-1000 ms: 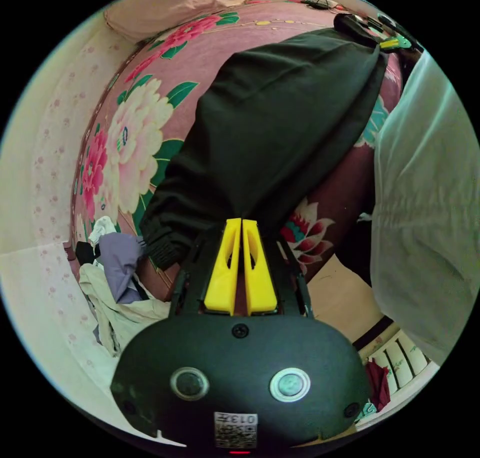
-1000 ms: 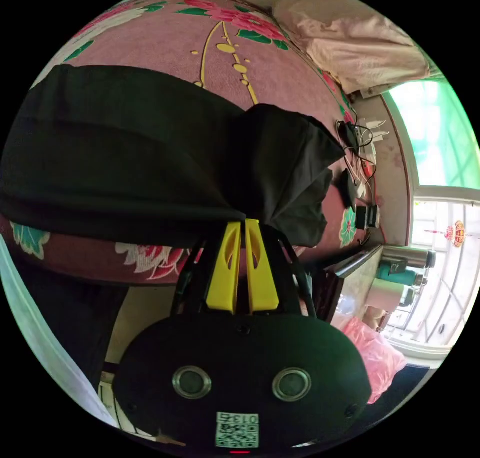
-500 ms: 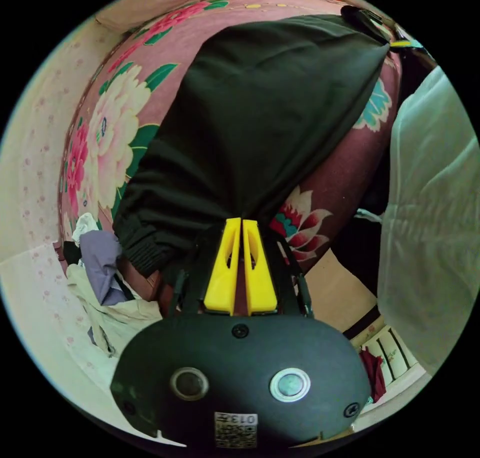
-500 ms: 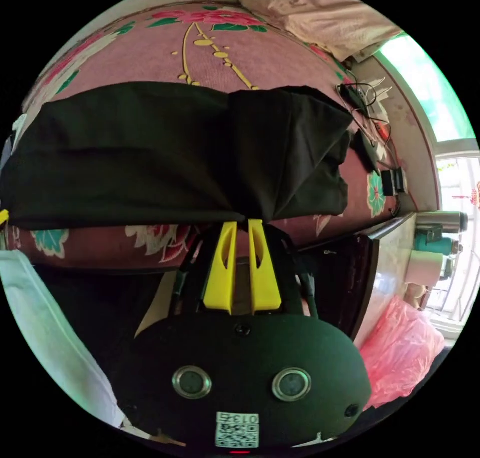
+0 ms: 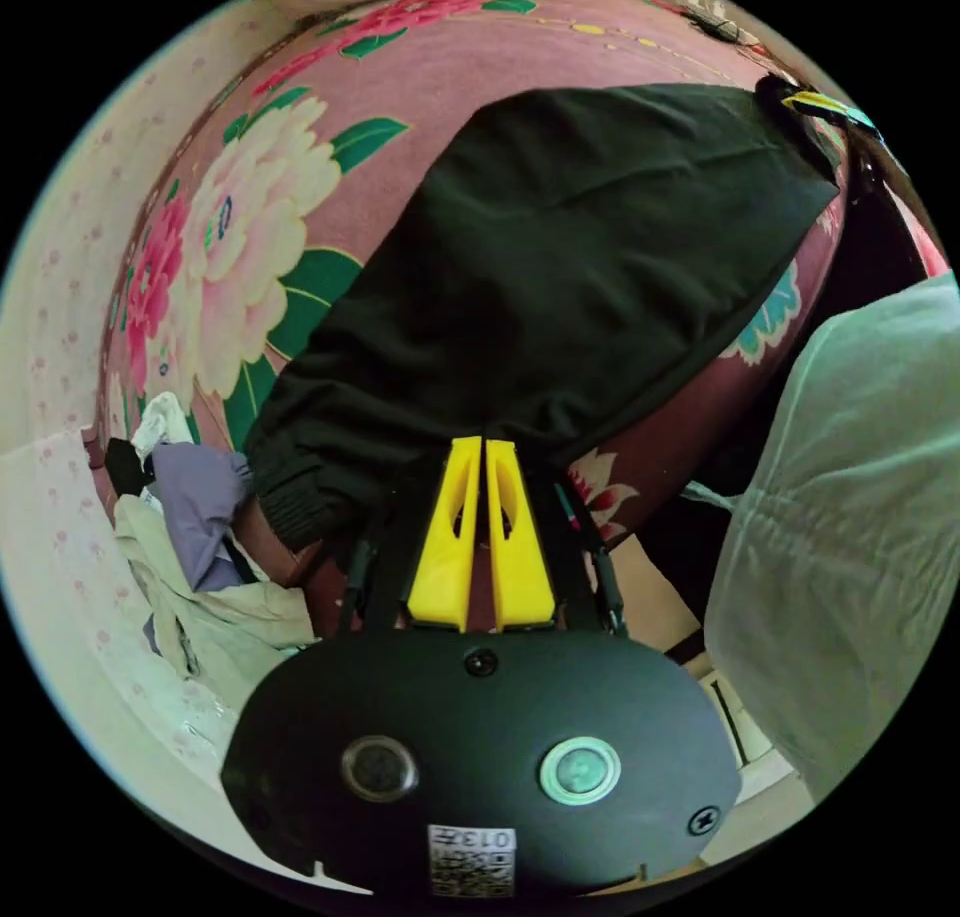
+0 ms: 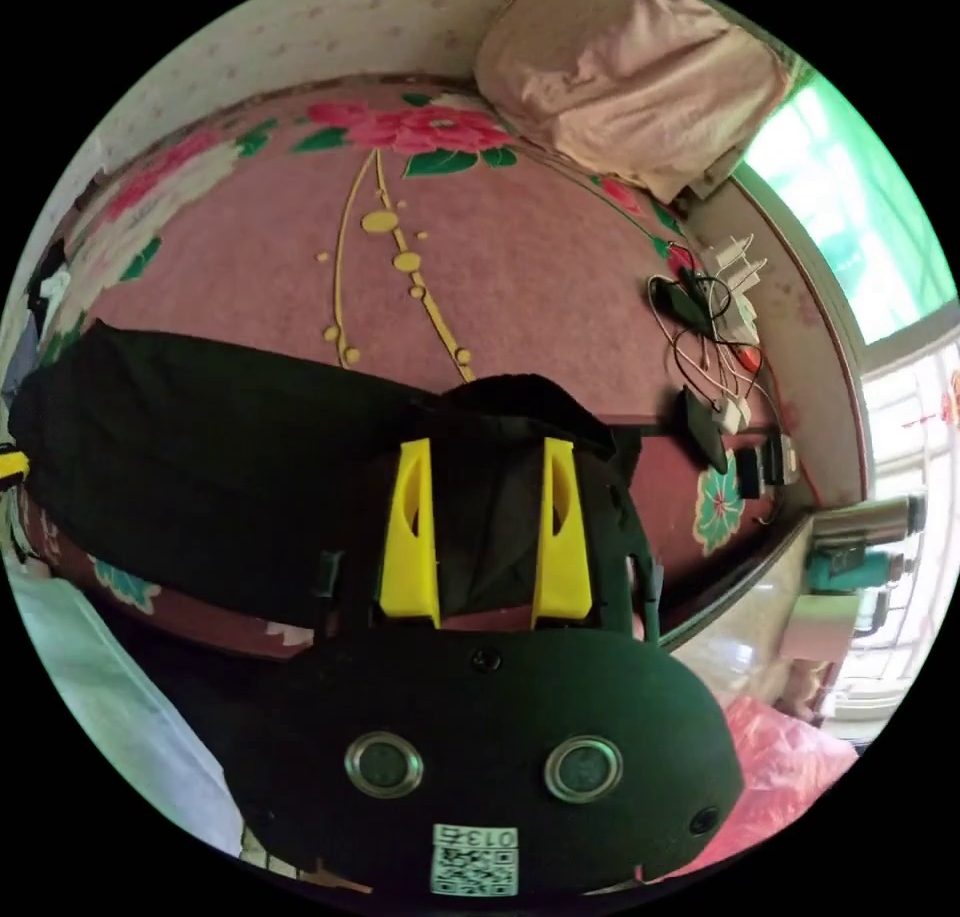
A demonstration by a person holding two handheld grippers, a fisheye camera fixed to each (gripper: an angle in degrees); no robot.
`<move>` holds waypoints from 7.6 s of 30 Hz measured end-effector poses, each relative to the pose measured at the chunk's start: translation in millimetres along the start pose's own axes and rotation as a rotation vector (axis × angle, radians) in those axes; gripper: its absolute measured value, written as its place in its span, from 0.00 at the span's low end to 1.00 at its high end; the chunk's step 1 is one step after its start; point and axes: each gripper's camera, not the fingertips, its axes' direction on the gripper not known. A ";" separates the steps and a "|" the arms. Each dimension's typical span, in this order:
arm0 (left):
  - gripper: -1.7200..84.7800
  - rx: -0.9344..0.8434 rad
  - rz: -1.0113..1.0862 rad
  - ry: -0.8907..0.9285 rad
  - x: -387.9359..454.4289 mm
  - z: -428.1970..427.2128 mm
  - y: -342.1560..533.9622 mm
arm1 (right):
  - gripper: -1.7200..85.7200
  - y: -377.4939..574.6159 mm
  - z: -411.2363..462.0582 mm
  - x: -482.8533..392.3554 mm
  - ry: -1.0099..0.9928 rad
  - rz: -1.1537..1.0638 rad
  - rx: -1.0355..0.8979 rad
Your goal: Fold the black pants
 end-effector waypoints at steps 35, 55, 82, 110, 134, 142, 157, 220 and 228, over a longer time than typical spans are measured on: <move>0.03 0.167 -0.215 0.231 -42.2 -20.2 -45.8 | 0.05 70.9 161.3 110.2 0.027 0.332 -0.204; 0.14 0.026 0.012 0.175 -98.1 -1.2 -147.2 | 0.09 -28.6 355.3 127.8 -0.393 0.003 -0.332; 0.09 0.305 -0.135 0.090 -79.4 -92.7 -104.3 | 0.15 -74.3 284.2 201.6 -0.270 0.208 -0.007; 0.02 0.188 -0.065 -0.007 -60.4 -118.8 -19.0 | 0.04 -122.8 97.7 250.5 -0.042 0.085 0.022; 0.10 0.186 -0.592 0.241 -258.1 -51.3 120.8 | 0.12 -381.6 -197.6 -84.5 -0.846 -0.760 0.235; 0.04 0.273 -0.754 0.426 -280.4 -67.0 189.7 | 0.16 -406.5 -311.6 -342.8 -0.697 -1.179 0.188; 0.06 0.420 -0.847 0.713 -314.1 -36.1 316.3 | 0.05 -355.1 -473.2 -211.2 -0.886 -1.279 0.350; 0.03 0.305 0.023 0.307 -149.3 40.8 177.9 | 0.04 -74.0 -295.8 -40.1 -0.218 -0.681 0.018; 0.10 0.555 0.241 0.211 -76.5 -19.4 77.4 | 0.09 -32.8 -187.9 234.2 -0.290 0.220 0.017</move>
